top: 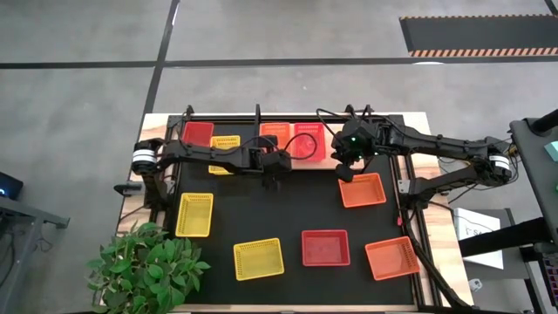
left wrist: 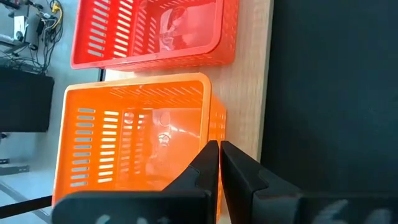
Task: Stack baskets on shelf by color
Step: Adjust the orange basket on the shelf, then stack the bottom red basket on top of the red basket on the shelf
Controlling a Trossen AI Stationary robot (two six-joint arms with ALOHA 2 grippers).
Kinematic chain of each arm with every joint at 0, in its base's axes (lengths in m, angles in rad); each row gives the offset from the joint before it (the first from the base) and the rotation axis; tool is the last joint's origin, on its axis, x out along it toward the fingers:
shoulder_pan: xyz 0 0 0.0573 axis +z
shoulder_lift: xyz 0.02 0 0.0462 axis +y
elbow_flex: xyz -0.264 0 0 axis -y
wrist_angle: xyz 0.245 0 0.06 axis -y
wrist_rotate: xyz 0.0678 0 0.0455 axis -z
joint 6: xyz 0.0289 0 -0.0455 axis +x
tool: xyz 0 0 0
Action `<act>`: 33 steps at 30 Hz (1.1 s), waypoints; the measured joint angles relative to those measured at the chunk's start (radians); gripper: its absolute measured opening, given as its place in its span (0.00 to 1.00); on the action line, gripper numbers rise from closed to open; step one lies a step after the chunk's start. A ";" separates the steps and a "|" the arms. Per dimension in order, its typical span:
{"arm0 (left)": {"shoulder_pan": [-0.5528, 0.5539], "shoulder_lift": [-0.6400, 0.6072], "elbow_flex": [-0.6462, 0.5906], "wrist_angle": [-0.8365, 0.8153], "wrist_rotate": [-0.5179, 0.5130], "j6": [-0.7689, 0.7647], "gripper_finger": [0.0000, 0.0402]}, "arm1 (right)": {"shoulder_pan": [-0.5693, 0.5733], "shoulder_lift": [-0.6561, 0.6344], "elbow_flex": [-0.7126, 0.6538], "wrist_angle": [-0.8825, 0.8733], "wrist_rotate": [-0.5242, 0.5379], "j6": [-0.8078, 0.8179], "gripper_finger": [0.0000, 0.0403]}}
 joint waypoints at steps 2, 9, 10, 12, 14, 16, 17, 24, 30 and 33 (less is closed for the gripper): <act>0.000 -0.006 0.000 -0.011 0.000 0.000 0.00 | 0.000 0.000 0.000 0.000 0.000 0.001 0.02; -0.048 -0.084 -0.003 -0.009 0.017 0.021 0.00 | 0.043 0.000 0.000 0.000 0.000 0.009 0.02; -0.059 -0.094 -0.005 -0.001 0.023 0.021 0.00 | 0.060 0.000 0.000 0.000 -0.002 0.003 0.02; -0.080 -0.117 -0.015 0.009 0.037 0.021 0.00 | 0.104 0.000 -0.004 0.001 -0.002 -0.035 0.02; -0.105 -0.129 -0.019 0.007 0.041 0.024 0.00 | 0.157 0.000 -0.014 0.010 -0.003 -0.067 0.02; -0.128 -0.150 -0.037 0.014 0.048 0.046 0.00 | 0.208 0.002 -0.020 0.043 -0.006 -0.092 0.02; -0.139 -0.159 -0.049 0.026 0.051 0.061 0.00 | 0.234 0.002 -0.021 0.057 -0.005 -0.101 0.02; -0.194 -0.223 -0.150 0.178 0.058 0.099 0.00 | 0.397 0.002 -0.023 0.074 -0.004 -0.095 0.07; -0.225 -0.246 -0.180 0.264 0.058 0.072 0.00 | 0.533 0.032 -0.023 0.097 -0.002 -0.147 0.23; -0.236 -0.250 -0.180 0.283 0.058 0.071 0.00 | 0.609 0.072 -0.023 0.114 -0.001 -0.199 0.32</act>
